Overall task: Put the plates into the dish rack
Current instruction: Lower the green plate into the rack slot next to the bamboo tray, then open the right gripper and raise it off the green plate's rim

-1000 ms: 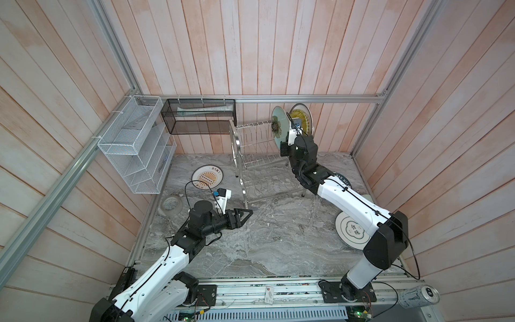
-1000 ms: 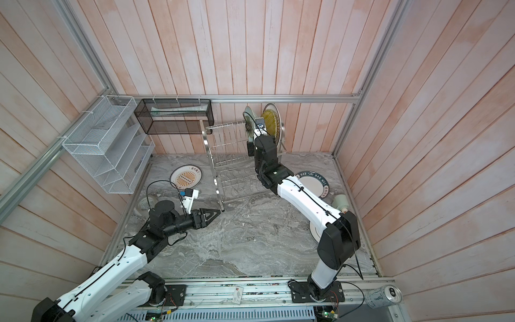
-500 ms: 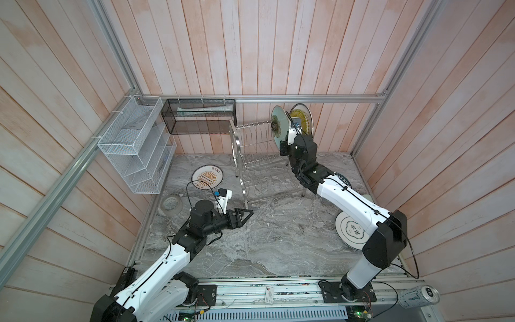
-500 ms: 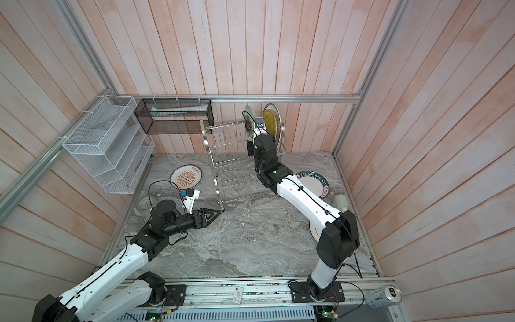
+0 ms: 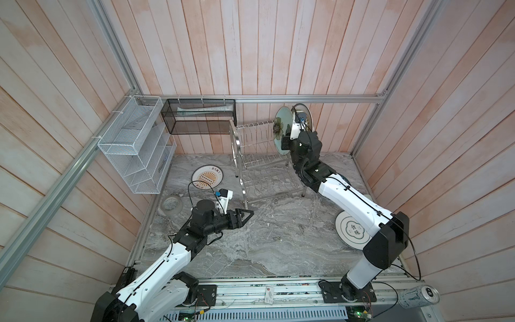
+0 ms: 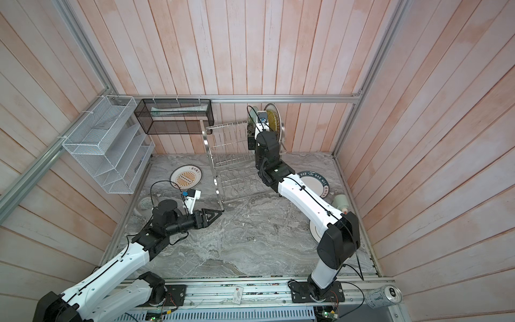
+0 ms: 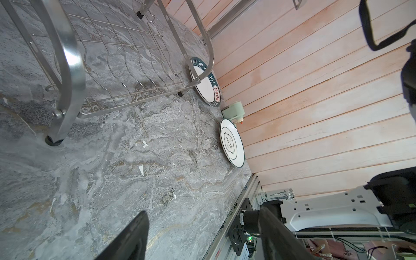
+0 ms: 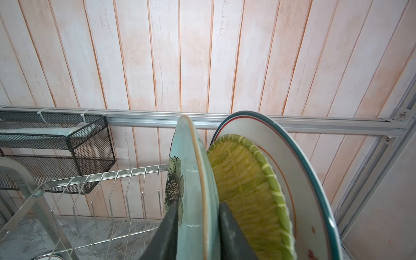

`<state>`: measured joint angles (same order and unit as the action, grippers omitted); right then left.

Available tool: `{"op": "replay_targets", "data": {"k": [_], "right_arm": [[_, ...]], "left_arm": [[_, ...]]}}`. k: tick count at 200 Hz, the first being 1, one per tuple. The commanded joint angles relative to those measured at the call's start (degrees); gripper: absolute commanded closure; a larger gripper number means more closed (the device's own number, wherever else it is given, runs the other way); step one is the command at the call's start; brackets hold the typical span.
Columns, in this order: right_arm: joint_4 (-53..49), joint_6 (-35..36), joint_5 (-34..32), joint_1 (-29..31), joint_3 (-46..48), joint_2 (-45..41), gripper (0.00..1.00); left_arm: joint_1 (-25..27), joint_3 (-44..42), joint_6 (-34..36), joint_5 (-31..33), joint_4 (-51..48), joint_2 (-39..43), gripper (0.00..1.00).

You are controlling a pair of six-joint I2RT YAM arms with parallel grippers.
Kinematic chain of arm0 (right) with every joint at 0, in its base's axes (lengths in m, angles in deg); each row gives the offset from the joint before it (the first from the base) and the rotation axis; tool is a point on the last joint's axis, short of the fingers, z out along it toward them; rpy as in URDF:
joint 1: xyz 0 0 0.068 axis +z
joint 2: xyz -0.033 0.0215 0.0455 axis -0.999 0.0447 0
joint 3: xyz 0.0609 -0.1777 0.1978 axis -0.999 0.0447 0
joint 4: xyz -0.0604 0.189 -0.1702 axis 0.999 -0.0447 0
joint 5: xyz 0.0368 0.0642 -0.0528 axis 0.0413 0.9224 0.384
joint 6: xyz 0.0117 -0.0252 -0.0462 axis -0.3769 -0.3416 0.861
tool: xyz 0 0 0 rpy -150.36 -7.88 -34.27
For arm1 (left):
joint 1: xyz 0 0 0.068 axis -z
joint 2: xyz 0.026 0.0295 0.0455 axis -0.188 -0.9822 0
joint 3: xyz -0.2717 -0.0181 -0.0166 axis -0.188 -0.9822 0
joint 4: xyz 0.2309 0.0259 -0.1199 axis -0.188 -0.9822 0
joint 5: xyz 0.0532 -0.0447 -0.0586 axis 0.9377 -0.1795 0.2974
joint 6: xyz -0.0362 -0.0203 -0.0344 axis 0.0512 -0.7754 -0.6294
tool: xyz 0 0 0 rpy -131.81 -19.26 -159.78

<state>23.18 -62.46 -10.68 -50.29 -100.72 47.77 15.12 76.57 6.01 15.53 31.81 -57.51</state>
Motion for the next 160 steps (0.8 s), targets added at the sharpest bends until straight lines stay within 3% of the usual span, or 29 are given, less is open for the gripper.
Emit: {"op": "replay_targets", "data": {"k": [1, 39, 73, 160], "right_arm": [[1.4, 0.6, 0.2, 0.4, -1.2, -1.7, 0.67], [1.5, 0.4, 0.7, 0.4, -0.8, -2.7, 0.61], [1.6, 0.3, 1.3, 0.5, -0.2, -4.0, 0.49], [2.4, -1.3, 3.1, 0.9, 3.0, -8.6, 0.4]], "left_arm": [[0.2, 1.0, 0.5, -1.1, 0.9, -0.3, 0.22], [0.2, 1.2, 0.6, -1.0, 0.7, -0.5, 0.22], [0.2, 1.3, 0.6, -1.0, 0.7, -0.4, 0.22], [0.2, 1.3, 0.8, -0.3, -0.5, 0.2, 0.22]]}}
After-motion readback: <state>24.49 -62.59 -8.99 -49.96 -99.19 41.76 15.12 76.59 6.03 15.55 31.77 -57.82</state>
